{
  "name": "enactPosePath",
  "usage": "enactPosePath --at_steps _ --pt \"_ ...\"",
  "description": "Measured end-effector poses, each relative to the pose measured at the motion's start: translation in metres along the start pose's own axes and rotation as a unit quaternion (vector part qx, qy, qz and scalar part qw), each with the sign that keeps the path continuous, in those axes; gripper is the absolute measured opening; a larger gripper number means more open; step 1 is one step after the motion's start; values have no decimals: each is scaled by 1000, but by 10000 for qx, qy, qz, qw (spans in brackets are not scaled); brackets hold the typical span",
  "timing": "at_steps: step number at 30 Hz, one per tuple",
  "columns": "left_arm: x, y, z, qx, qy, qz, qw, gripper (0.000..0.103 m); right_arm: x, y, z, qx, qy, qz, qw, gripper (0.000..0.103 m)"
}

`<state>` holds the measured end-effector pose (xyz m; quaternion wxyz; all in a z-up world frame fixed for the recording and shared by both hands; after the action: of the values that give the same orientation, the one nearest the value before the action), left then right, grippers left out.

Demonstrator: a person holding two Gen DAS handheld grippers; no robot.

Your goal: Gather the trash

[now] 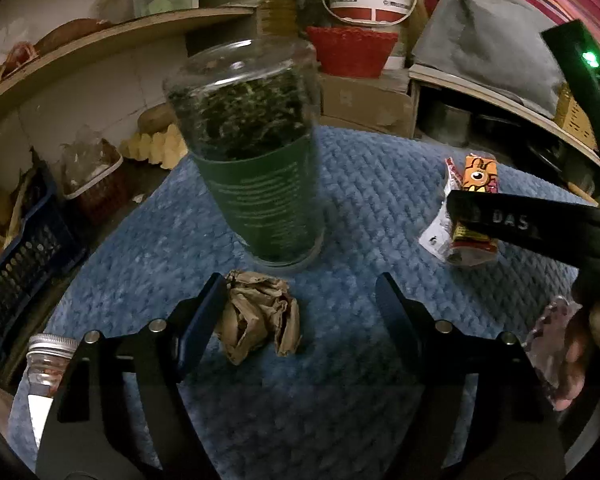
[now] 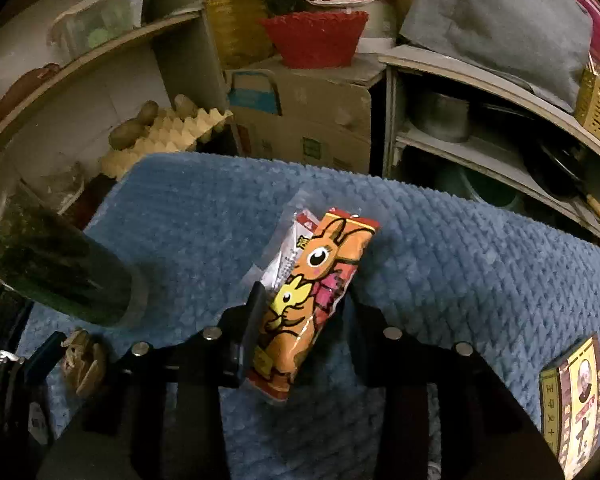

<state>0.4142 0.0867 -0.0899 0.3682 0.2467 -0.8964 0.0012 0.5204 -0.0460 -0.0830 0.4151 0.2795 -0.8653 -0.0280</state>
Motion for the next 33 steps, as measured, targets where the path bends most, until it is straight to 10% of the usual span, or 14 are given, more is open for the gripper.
enactPosePath --at_steps 5,10,16,20,22,23,33 --pt "0 0 1 7 -26 11 10000 69 22 -9 0 -5 -250 52 9997 28" --pt "4 3 -2 3 -139 126 9998 25 61 -23 8 187 -483 336 9981 26" --pt "7 13 -4 358 89 622 9974 4 112 -44 24 191 -638 557 9962 25" --pt "9 22 0 563 139 450 9973 25 147 -54 37 176 -746 655 9949 25" --pt "16 22 2 482 16 142 9987 90 161 -58 45 166 -784 679 9945 25" --pt "21 24 3 491 -93 -78 9987 96 164 -59 48 164 -787 686 9944 25" --pt "1 4 10 -102 209 -516 9984 97 173 -76 94 78 -697 744 9948 25"
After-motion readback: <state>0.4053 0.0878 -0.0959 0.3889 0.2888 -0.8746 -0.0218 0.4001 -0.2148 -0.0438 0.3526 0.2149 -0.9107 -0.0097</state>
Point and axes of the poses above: each gripper's, at about its wrist camera, not at the fingertips, and x roughly against the way its jaws point, y to its left, z to its underside, the point moved 4 cm from there along -x, roughly the way its jaws point, and after that the axes turned 13 degrees about -z, right-handed, at the moved point
